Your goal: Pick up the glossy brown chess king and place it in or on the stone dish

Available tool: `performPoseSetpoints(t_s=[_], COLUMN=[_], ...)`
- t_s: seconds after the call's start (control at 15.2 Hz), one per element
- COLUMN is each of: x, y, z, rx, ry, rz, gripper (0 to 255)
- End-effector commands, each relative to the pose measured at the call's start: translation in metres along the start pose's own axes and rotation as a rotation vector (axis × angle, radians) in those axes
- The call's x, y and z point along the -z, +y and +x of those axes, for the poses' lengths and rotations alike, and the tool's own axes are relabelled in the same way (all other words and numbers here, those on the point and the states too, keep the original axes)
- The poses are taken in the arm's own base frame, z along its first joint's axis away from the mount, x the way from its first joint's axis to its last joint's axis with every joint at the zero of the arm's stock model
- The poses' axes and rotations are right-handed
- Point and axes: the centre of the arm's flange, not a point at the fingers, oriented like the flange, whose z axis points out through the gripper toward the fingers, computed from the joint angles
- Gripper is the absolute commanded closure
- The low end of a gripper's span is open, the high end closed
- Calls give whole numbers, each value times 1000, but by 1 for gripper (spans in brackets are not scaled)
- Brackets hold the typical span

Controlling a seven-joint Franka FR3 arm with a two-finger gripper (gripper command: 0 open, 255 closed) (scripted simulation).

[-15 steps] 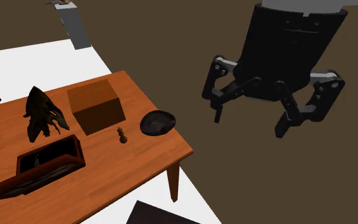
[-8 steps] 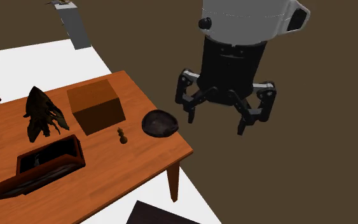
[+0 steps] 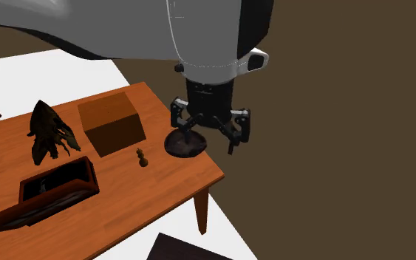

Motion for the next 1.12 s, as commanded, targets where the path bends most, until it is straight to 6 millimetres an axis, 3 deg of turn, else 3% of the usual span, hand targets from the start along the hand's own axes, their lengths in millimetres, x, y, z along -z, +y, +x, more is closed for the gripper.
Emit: performPoseSetpoints(t_s=[0.0, 1.06], x=[-15, -133], y=[-22, -187], z=[8, 67], rx=[4, 39], ry=[3, 18], rz=[0, -7], gripper=[0, 0])
